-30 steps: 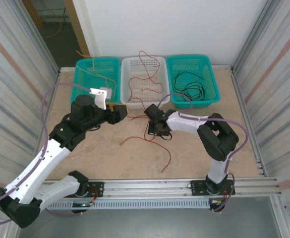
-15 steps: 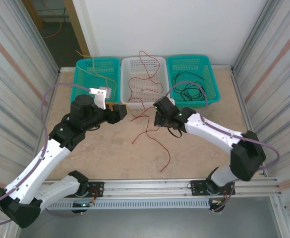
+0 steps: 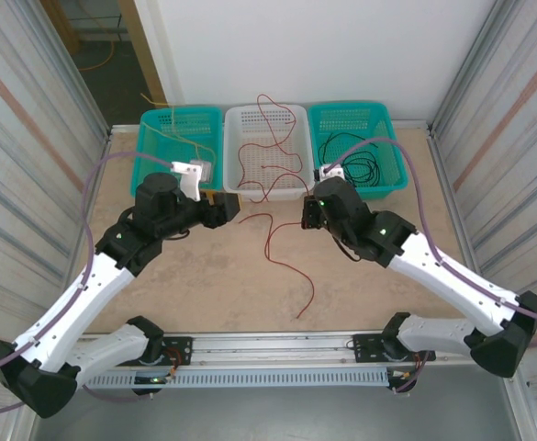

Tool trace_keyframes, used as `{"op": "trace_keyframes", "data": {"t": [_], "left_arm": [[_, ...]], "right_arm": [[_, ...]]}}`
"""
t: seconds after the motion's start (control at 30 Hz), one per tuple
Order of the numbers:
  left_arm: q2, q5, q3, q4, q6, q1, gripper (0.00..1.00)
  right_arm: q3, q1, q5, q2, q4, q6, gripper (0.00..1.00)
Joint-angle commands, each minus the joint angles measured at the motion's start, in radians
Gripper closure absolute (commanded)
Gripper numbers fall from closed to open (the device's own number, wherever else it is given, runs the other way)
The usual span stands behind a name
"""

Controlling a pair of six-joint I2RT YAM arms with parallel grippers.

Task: Untangle the cables

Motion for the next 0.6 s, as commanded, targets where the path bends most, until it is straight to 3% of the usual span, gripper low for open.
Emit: {"op": "trace_keyframes", "data": {"t": [0.0,0.13,0.23,0.57], "left_arm": [[-0.002,0.054,0.021,0.061,-0.013,0.007,0.32],[0.001,0.141,0.01,0.127,-0.041,0.007,0.24],[0.015,0.24,0.017,0.179,-0.025,-0.001,0.25],[0.081,0.255,0.086,0.111,0.109,-0.099,0.27]], "right_arm": [[0.042,-0.018,-0.14,-0.046,0.08,-0.055,1.0],[0.092,-0.032,-0.253,-0.038,0.092,-0.041,1.0],[0.13,-0.032,-0.289,-0.033,0.094,-0.026,1.0],[0.207,-0.088,-0.454,-0.044,0.128,0.059,1.0]]}}
